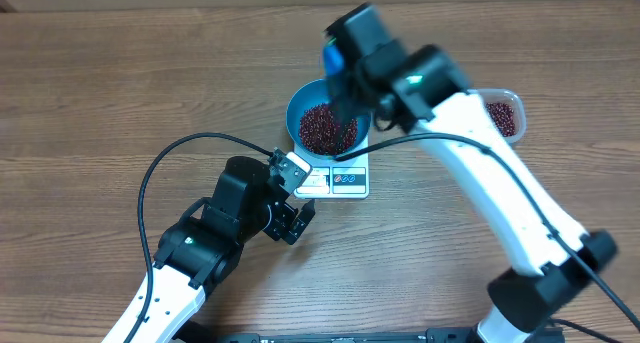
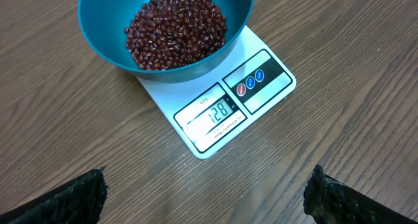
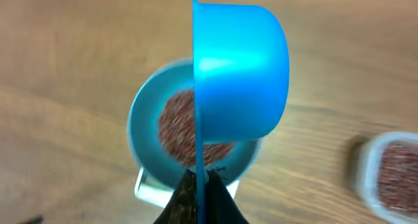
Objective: Scoop item into bowl and weigh 150g on scale
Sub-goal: 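Move the empty blue scoop with the right gripper back to the tub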
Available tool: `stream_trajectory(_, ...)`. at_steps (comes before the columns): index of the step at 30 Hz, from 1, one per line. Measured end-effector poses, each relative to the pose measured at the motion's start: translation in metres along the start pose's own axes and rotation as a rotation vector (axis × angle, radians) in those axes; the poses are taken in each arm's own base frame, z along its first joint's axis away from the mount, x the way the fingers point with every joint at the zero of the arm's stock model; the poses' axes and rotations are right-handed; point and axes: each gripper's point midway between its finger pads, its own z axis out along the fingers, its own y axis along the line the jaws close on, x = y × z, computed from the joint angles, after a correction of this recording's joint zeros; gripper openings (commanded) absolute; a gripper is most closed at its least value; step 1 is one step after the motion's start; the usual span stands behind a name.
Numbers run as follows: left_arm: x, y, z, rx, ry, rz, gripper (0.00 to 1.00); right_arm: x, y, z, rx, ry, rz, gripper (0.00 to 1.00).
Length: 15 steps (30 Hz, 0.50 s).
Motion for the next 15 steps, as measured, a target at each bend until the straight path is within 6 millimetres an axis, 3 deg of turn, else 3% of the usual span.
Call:
stream_trajectory(6,0.000,0.000,0.000,0.000,0.000,0.000,0.99,-0.017,-0.081,-0.020,0.191,-0.071,0.168,0.04)
stream_trajectory(12,0.000,0.000,0.000,0.000,0.002,0.000,1.00,-0.007,-0.167,-0.026,0.373,-0.040,0.329,0.04)
stream_trajectory(15,0.000,0.000,0.000,0.000,0.002,0.000,1.00,0.001,-0.199,-0.030,0.431,-0.018,0.391,0.04)
